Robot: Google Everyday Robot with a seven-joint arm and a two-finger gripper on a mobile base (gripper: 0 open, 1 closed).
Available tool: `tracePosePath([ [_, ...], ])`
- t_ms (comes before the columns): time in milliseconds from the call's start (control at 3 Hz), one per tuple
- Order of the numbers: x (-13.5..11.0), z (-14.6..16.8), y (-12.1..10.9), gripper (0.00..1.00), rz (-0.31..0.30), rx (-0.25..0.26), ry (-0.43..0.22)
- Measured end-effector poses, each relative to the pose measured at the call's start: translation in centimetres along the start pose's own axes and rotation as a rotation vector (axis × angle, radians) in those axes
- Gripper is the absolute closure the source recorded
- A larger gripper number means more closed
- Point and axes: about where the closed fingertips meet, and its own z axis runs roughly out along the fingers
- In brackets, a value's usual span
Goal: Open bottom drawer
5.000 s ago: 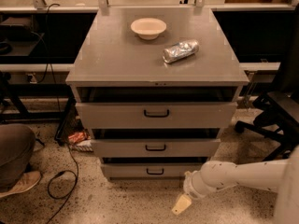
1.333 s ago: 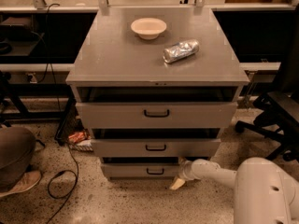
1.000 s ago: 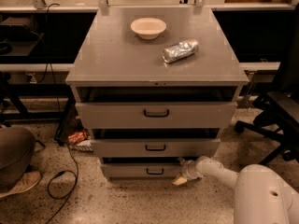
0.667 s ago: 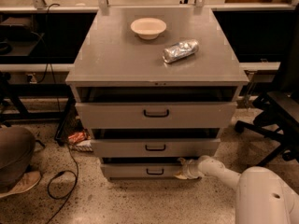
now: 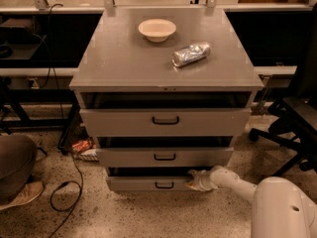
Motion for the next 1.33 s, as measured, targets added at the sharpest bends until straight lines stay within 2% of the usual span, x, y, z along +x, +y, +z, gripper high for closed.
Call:
tracePosePath([
  [333, 0.2, -0.5, 1.2, 1.0, -0.001, -0.001, 0.002],
  [667, 1.9, -2.9, 3.1, 1.0, 0.044, 0.029, 0.017],
  [1000, 2.0, -3.6, 5.2, 1.0, 0.071, 0.018, 0.011],
  [1333, 1.9, -3.7, 5.2, 1.0, 0.071, 0.018, 0.011],
])
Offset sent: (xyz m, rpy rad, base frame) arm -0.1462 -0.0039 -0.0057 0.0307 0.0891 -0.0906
